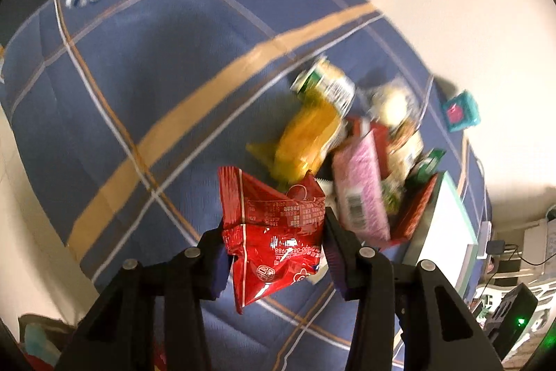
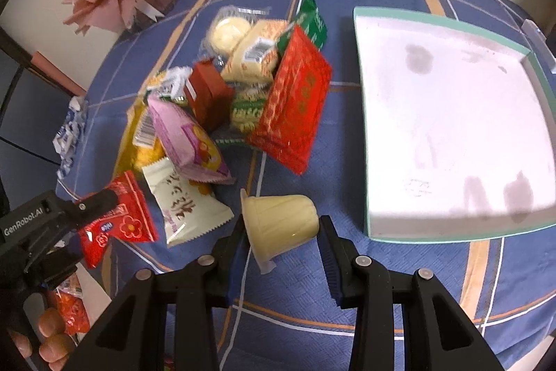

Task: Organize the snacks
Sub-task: 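Carry both snacks over the white tray and open both tools to drop them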

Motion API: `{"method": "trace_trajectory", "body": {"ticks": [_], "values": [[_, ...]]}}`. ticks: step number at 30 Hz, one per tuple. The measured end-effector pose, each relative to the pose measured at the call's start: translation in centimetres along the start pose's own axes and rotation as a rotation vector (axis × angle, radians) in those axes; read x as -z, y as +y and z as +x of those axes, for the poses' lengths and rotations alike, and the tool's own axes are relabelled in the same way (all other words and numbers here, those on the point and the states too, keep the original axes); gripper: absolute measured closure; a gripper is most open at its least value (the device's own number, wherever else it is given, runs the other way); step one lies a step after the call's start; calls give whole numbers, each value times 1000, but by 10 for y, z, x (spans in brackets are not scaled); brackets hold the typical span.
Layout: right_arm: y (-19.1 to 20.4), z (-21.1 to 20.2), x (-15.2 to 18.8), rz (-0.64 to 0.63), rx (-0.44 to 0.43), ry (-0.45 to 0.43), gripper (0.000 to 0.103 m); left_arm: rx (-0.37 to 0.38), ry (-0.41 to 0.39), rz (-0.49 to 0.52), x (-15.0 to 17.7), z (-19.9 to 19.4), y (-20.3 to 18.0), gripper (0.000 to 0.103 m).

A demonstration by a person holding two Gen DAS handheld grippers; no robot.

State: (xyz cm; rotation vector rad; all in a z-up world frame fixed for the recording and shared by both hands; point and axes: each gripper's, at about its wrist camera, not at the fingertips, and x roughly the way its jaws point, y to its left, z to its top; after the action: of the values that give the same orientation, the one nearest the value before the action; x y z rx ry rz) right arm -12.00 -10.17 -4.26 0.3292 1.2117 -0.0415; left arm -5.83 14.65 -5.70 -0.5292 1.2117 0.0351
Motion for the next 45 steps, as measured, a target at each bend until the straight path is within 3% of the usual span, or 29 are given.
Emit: {"method": "trace_trajectory", "body": {"ticks": [6,12,15,18,24,29,45], "values": [[-7,-6,-18,43,-6,-60,62,64,-101,113,-6,-24,-36,55],[-58,-22,-40,193,107,-153,62,145,-131,297,-4,-27,-104,55],[-89,-29,-50,262,183,-182,62,206,-92,389,5,-12,-144,55],[-116,-32,-57,323,198,-198,62,249,-36,437,12,6,-174,55],[-154,-31,-72,394,207,-206,62,277,72,503,23,55,-224,55],[-164,-19,-84,417,217,-215,62,281,104,549,30,83,-256,54],[-202,4,-124,418,247,-243,62,301,128,614,20,131,-297,54]]}}
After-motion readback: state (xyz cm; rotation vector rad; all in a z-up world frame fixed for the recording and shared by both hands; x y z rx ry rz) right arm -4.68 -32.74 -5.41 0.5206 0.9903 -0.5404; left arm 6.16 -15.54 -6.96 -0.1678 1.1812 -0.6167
